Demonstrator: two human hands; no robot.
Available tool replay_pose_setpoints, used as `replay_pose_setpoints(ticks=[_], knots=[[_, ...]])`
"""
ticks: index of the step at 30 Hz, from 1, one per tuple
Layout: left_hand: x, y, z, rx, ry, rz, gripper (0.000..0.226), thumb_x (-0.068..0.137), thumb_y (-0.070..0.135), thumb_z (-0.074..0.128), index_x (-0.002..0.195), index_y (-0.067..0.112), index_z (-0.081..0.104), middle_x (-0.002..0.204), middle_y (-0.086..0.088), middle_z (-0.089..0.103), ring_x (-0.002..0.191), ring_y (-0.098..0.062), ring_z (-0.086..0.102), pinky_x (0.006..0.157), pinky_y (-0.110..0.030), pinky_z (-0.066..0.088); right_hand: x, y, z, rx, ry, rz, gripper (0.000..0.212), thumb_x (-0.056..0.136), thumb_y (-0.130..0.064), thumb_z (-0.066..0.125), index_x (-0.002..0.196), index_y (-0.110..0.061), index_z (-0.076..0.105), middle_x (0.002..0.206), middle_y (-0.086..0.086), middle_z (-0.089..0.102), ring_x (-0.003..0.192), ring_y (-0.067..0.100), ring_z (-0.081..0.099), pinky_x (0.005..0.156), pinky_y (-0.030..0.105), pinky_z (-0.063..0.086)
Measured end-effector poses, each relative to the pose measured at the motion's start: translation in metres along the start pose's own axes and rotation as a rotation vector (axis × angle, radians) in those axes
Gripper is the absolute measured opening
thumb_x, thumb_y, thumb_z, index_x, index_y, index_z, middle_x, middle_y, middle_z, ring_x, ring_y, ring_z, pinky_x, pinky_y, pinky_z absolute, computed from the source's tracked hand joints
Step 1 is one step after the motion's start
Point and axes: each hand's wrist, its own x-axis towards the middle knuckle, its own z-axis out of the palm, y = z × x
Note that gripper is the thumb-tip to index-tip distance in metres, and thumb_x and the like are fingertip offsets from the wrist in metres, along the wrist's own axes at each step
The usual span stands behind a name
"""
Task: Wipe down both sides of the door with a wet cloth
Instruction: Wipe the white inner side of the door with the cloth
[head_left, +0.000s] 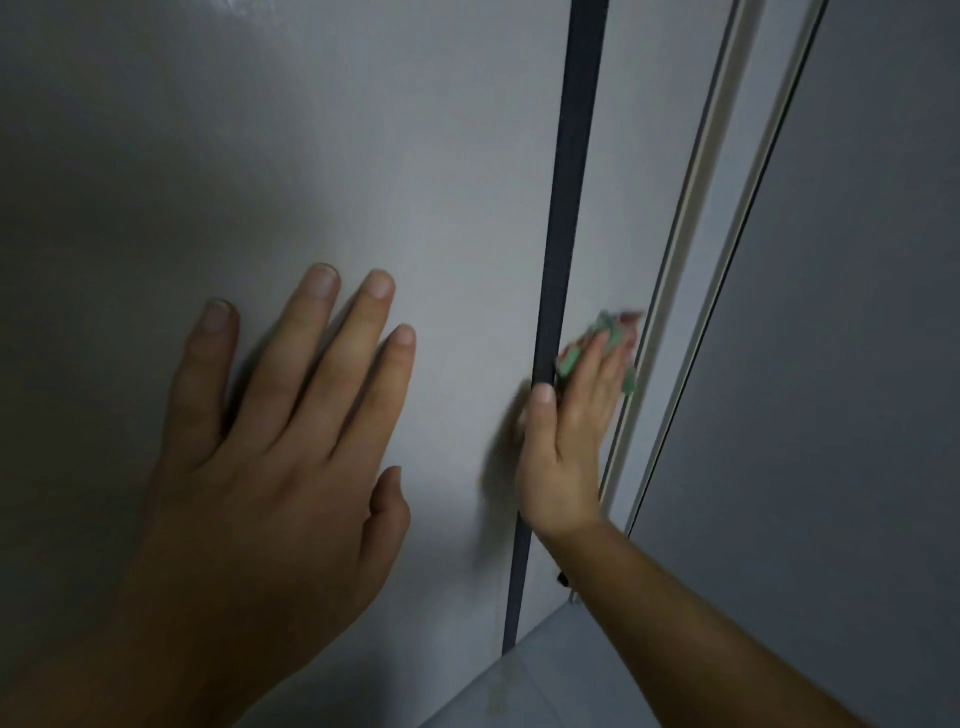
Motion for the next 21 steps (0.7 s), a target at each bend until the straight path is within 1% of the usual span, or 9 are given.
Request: replay_pose_setpoints(ticks=[3,6,8,10,12,14,16,19,21], knots=[[-0.002,0.0,-0.003,-0.022,-0.003,0.007,0.077,0.089,0.035,0.047,0.157,0.002,0.037,0.172,-0.016,0.017,0.159,-0.036,0.016,0.126,-0.063,0.007,-0.004,-0.022,0.011,-0.086,0.0,-0.211,0.068,0.108,-0.048,0.018,0.162,-0.012,-0.003,0.17,0.01,-0.012,0.158,0.034,-0.009,0.126,0.055,-0.004],[-0.008,-0.006,-0.012,-0.05,-0.001,0.0,0.076,0.088,0.035,0.047,0.155,0.0,0.039,0.171,-0.016,0.019,0.159,-0.034,0.02,0.126,-0.062,0.011,-0.062,-0.018,0.01,-0.186,-0.187,-0.19,0.07,0.106,-0.055,0.015,0.161,-0.021,-0.012,0.17,0.006,-0.02,0.157,0.035,-0.013,0.123,0.066,0.005],[-0.015,-0.014,-0.018,-0.049,-0.005,-0.014,0.075,0.087,0.034,0.048,0.154,0.0,0.041,0.171,-0.016,0.02,0.158,-0.034,0.021,0.125,-0.062,0.012,-0.077,-0.02,0.005,-0.204,-0.24,-0.158,0.072,0.105,-0.056,0.017,0.161,-0.019,-0.012,0.169,0.006,-0.022,0.157,0.034,-0.015,0.121,0.069,0.009],[-0.024,-0.023,-0.023,-0.045,-0.006,-0.038,0.075,0.085,0.033,0.05,0.152,0.0,0.044,0.171,-0.017,0.02,0.159,-0.034,0.02,0.125,-0.063,0.013,-0.056,-0.046,0.005,-0.152,-0.197,-0.181,0.072,0.106,-0.054,0.017,0.16,-0.011,-0.005,0.168,0.013,-0.018,0.156,0.037,-0.013,0.121,0.069,0.006],[-0.034,-0.031,-0.03,-0.035,0.002,-0.07,0.077,0.082,0.033,0.053,0.152,0.001,0.045,0.17,-0.019,0.02,0.159,-0.036,0.019,0.125,-0.064,0.013,-0.015,-0.088,0.011,-0.11,-0.108,-0.291,0.071,0.106,-0.055,0.013,0.16,-0.011,-0.002,0.168,0.016,-0.011,0.156,0.041,-0.01,0.122,0.068,0.001],[-0.045,-0.038,-0.037,-0.015,0.013,-0.112,0.079,0.08,0.032,0.056,0.152,0.003,0.047,0.17,-0.021,0.021,0.158,-0.038,0.018,0.124,-0.066,0.013,0.023,-0.124,0.019,-0.13,-0.009,-0.415,0.071,0.106,-0.054,0.014,0.16,-0.01,0.005,0.169,0.019,0.0,0.156,0.043,-0.006,0.123,0.065,-0.003],[-0.053,-0.046,-0.044,0.01,0.036,-0.177,0.081,0.077,0.033,0.058,0.152,0.005,0.048,0.169,-0.022,0.021,0.158,-0.04,0.018,0.124,-0.066,0.014,0.031,-0.143,0.024,-0.195,0.021,-0.512,0.071,0.105,-0.054,0.017,0.161,-0.01,0.008,0.169,0.019,0.004,0.156,0.044,-0.004,0.124,0.062,-0.004],[-0.064,-0.06,-0.054,0.051,0.06,-0.26,0.082,0.075,0.033,0.061,0.152,0.007,0.048,0.169,-0.023,0.022,0.157,-0.042,0.019,0.124,-0.065,0.014,-0.022,-0.13,0.024,-0.387,-0.19,-0.683,0.071,0.105,-0.056,0.018,0.163,-0.017,0.003,0.169,0.008,-0.014,0.156,0.041,-0.01,0.124,0.062,0.0],[-0.072,-0.07,-0.06,0.074,0.056,-0.271,0.083,0.075,0.032,0.063,0.152,0.007,0.048,0.169,-0.023,0.023,0.157,-0.041,0.019,0.124,-0.065,0.014,-0.052,-0.117,0.015,-0.461,-0.309,-0.818,0.066,0.105,-0.056,0.02,0.16,-0.019,0.015,0.168,0.005,-0.009,0.155,0.038,-0.007,0.123,0.06,0.007]])
